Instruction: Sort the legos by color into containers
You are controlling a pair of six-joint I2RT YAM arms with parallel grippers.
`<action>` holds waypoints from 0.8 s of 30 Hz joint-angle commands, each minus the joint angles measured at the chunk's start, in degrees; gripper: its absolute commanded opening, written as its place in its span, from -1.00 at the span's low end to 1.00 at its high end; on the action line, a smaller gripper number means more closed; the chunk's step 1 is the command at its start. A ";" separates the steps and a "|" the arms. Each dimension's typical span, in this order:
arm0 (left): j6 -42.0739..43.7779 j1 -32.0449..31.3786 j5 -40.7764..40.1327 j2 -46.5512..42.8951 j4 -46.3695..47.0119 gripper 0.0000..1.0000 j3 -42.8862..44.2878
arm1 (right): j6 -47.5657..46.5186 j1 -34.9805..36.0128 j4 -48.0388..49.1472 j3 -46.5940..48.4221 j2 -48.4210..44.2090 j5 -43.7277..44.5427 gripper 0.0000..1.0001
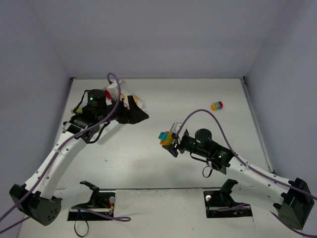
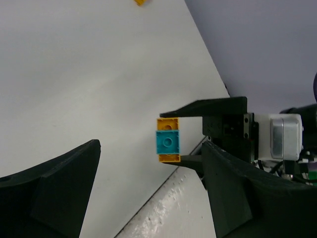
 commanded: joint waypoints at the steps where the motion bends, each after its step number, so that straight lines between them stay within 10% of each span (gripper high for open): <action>1: -0.69 -6.62 -2.02 2.03 1.51 0.52 1.26 | -0.75 0.66 5.72 0.26 -1.53 -1.38 -0.99; 24: -0.96 -20.43 -8.45 16.01 -2.71 0.27 7.23 | -1.02 0.65 6.51 0.17 0.40 2.04 -0.99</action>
